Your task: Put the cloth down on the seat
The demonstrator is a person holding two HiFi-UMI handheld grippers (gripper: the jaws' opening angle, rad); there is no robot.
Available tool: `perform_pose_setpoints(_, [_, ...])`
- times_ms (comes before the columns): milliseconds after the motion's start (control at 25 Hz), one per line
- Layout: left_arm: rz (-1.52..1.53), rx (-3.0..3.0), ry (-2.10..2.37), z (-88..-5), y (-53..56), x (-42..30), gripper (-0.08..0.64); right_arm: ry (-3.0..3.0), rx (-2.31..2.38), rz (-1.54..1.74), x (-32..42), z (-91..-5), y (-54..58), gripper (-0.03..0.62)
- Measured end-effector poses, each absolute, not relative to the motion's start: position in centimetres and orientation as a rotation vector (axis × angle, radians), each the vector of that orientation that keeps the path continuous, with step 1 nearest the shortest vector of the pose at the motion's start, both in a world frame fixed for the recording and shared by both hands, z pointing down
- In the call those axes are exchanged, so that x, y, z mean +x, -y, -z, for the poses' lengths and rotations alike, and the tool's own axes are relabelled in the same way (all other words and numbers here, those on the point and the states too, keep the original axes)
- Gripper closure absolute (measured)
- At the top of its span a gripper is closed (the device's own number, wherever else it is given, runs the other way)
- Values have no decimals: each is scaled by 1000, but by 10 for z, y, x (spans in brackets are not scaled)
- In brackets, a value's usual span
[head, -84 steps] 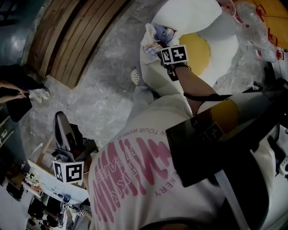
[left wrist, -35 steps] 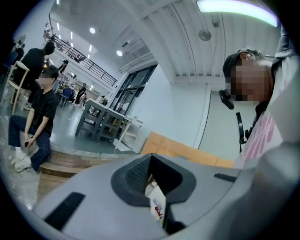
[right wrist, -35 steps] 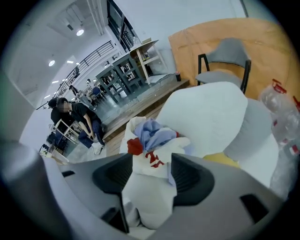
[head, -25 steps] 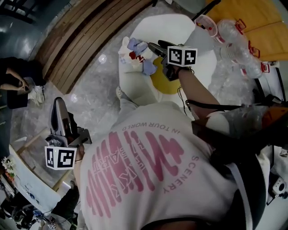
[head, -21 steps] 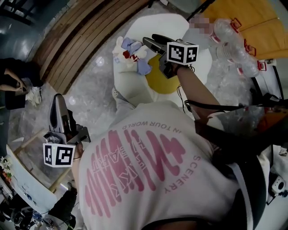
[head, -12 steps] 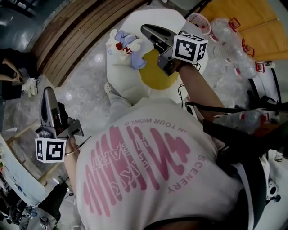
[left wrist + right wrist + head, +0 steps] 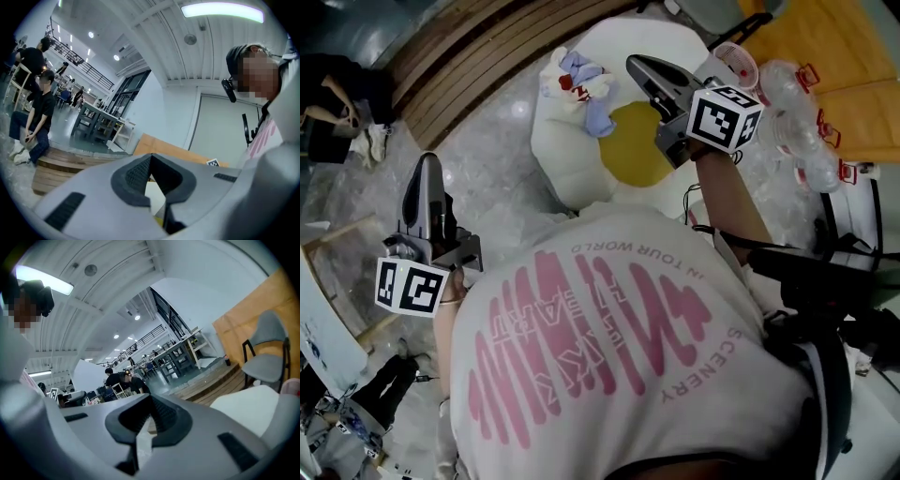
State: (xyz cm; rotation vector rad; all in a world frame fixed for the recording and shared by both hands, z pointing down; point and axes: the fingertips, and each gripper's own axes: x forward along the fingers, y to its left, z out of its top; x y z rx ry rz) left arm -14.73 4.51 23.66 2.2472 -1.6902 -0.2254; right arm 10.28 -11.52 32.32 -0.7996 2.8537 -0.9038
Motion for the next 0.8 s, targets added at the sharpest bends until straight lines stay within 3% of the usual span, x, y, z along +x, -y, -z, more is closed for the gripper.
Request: perform_pose_setpoints(800, [226, 2142, 1752, -254, -88, -169, 551, -3040, -942, 763, 93, -359, 106, 581])
